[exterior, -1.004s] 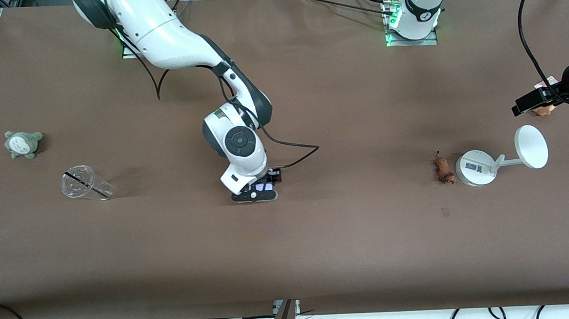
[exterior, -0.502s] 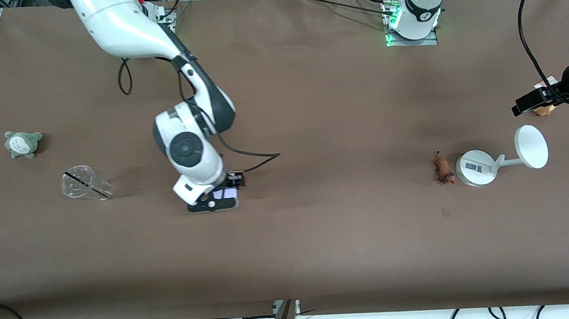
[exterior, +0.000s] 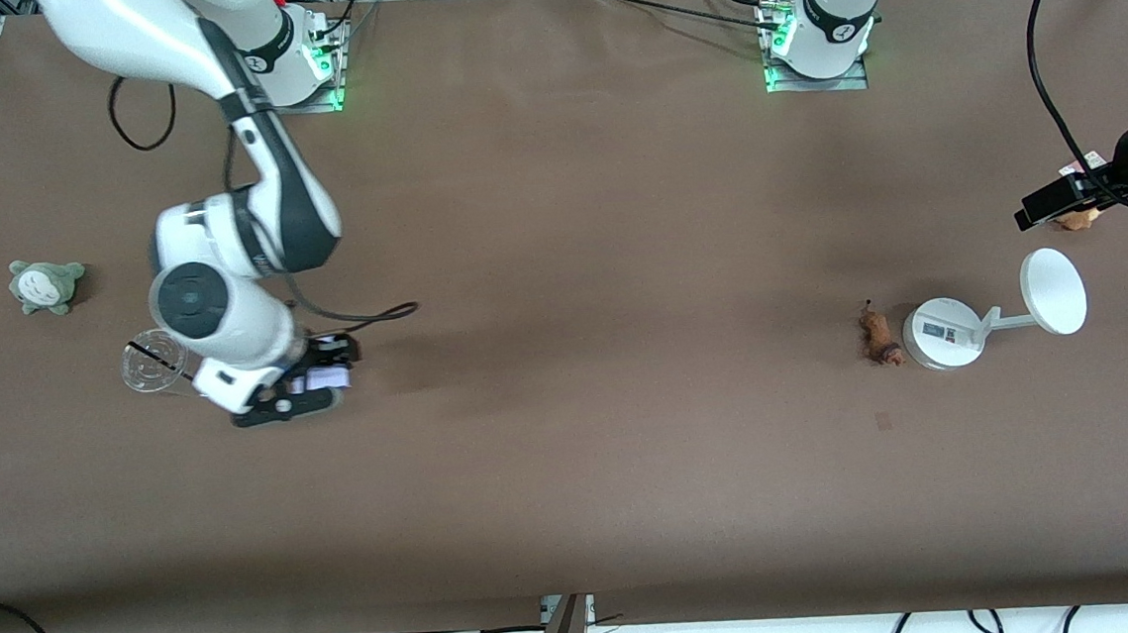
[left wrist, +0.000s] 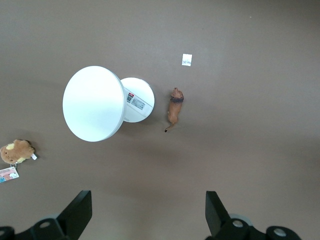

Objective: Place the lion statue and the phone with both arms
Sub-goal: 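Carry the phone toward the clear cup and lower it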

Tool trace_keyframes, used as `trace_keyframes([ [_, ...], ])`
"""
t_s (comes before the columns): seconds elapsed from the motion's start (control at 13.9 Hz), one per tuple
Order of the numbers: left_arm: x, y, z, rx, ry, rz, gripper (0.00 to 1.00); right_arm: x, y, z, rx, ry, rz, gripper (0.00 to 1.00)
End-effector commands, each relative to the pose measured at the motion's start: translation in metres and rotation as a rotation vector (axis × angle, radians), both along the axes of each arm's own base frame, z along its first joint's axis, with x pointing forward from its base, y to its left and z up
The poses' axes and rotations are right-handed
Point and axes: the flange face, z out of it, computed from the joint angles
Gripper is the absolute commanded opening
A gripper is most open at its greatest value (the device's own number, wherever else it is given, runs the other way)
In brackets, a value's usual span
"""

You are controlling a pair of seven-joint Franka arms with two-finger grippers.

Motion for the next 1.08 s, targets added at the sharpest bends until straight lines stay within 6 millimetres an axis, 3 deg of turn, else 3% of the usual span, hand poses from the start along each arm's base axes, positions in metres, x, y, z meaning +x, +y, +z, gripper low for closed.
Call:
trace_keyframes([
  [0.0, 0.000, 0.003, 0.002, 0.013, -0.001, -0.023, 1.00, -0.006, -0.049, -0.001, 0.027, 0.003, -0.004, 0.35],
  [0.07, 0.000, 0.004, 0.002, 0.014, -0.001, -0.022, 1.00, -0.007, -0.068, -0.009, 0.036, 0.002, -0.016, 0.35],
  [0.29, 0.000, 0.003, 0.002, 0.014, -0.001, -0.023, 1.00, -0.020, -0.099, -0.042, 0.110, -0.011, -0.013, 0.36],
  [0.65, 0.000, 0.004, 0.002, 0.014, -0.001, -0.022, 1.00, -0.026, -0.104, -0.086, 0.095, -0.069, -0.008, 0.36],
  [1.0, 0.000, 0.004, 0.002, 0.014, -0.001, -0.022, 1.00, -0.026, -0.103, -0.104, 0.089, -0.072, -0.008, 0.36],
])
